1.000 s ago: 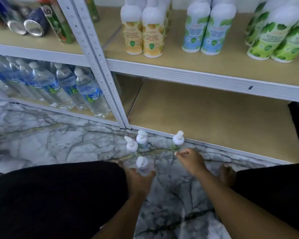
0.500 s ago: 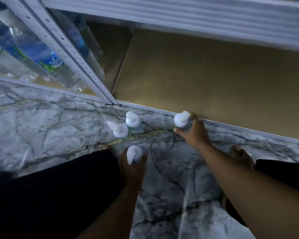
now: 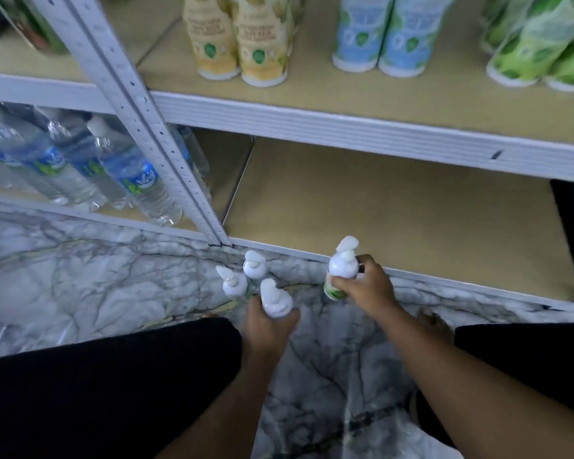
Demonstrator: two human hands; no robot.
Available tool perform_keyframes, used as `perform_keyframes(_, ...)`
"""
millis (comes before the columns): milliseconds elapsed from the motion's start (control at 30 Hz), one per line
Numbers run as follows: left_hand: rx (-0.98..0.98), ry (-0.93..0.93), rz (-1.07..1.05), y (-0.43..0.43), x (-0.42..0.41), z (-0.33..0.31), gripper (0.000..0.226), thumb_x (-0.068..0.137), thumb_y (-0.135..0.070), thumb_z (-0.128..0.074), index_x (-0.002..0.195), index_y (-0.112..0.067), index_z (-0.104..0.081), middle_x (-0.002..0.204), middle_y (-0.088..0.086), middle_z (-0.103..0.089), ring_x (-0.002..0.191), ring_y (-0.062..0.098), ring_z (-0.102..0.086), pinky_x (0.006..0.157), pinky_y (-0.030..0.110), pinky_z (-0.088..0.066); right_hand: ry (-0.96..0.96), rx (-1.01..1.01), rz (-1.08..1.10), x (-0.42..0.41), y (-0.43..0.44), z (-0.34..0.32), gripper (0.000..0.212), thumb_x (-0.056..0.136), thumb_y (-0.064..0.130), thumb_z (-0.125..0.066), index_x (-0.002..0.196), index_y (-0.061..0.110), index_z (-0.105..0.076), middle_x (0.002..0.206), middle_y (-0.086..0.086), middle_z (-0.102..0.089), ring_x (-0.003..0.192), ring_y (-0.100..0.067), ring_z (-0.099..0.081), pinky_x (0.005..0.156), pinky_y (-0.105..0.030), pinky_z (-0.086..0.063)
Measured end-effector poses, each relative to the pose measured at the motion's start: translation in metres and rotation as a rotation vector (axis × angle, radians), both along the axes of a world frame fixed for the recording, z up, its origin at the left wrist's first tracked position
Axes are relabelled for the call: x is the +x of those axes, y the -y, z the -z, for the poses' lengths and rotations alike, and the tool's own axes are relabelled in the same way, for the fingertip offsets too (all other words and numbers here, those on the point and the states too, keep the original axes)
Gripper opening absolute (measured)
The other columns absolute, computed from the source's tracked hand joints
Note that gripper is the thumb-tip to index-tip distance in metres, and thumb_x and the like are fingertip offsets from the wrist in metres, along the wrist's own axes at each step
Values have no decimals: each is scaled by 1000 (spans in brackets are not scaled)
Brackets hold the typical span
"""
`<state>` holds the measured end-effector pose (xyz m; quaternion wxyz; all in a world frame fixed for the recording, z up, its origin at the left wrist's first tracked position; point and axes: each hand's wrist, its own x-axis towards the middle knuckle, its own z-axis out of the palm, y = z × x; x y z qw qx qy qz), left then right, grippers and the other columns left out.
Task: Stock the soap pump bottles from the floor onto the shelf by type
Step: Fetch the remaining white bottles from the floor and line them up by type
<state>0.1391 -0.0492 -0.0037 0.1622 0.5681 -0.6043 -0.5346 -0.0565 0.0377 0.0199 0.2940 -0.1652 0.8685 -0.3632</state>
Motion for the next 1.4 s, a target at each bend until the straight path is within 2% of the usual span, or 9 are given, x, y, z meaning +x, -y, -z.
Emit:
perform_keyframes(167, -8, -195, 119, 16, -35, -103, 45, 73, -16, -83, 93, -32, -46, 92, 0, -64, 78, 12, -60, 66, 18, -50, -7, -99, -47, -5, -3, -87, 59, 63, 43, -84, 114, 26, -58, 104, 7, -68, 95, -17, -64, 86, -36, -53)
perform_keyframes(267, -115, -239, 244, 37, -46, -167, 55, 67, -33, -86, 110, -20, -53, 100, -1, -67, 94, 19, -67, 80, 29, -54, -31, -193, -81, -8, -2, -142, 62, 51, 51, -78, 106, 29, -59, 100, 9, -69, 93, -14, -66, 81, -34, -53)
perform_keyframes(400, -204, -375, 278, 55, -51, -252, 36, 80, -14, -83, 103, -13, -55, 92, -5, -64, 78, 0, -61, 57, 9, -50, -41, -382, -92, -9, -5, -217, 42, 72, 31, -85, 106, 29, -61, 107, 6, -70, 94, -10, -67, 83, -32, -54)
perform_keyframes(567, -189, -595, 282, 48, -49, -325, 49, 69, -39, -87, 110, -23, -66, 105, 2, -75, 94, 18, -74, 88, 44, -60, 88, -646, -120, 1, -17, -294, 49, 62, 38, -80, 109, 30, -69, 109, -5, -73, 97, -19, -71, 92, -42, -56)
perform_keyframes(767, 99, -781, 268, 23, -44, -336, 41, 92, -42, -66, 128, -27, -52, 117, 13, -68, 87, 38, -75, 73, 54, -62, 319, -867, -111, 10, -36, -318, 47, 73, 28, -71, 119, 19, -68, 110, -6, -73, 100, -21, -68, 94, -45, -54)
perform_keyframes(900, 227, -753, 207, 14, -46, -324, 53, 79, -30, -72, 123, -14, -48, 122, 21, -60, 102, 40, -70, 76, 54, -61, 451, -890, 104, 17, -38, -299, 65, 69, 36, -72, 127, 8, -61, 111, -15, -68, 99, -30, -68, 96, -54, -52)
perform_keyframes(1100, -72, -580, 297, 4, -47, -312, 38, 81, -20, -82, 112, -19, -60, 99, 6, -70, 78, 13, -73, 62, 33, -60, 504, -939, 155, 20, -40, -297, 52, 80, 30, -76, 124, 7, -63, 104, -17, -68, 94, -31, -66, 82, -51, -56)
perform_keyframes(1233, -93, -528, 310, -1, -47, -312, 25, 82, -23, -82, 99, -17, -66, 86, 6, -70, 72, 14, -69, 65, 34, -60, 419, -906, 93, 23, -44, -297, 45, 76, 14, -79, 119, 11, -64, 109, -20, -70, 94, -28, -68, 76, -45, -59)
perform_keyframes(1400, -157, -518, 302, -4, -47, -314, 49, 83, -27, -82, 117, -10, -51, 101, 13, -67, 80, 19, -73, 63, 26, -59, 372, -895, 81, 28, -48, -296, 34, 83, 7, -74, 115, 13, -66, 92, -7, -70, 87, -25, -68, 73, -43, -59)
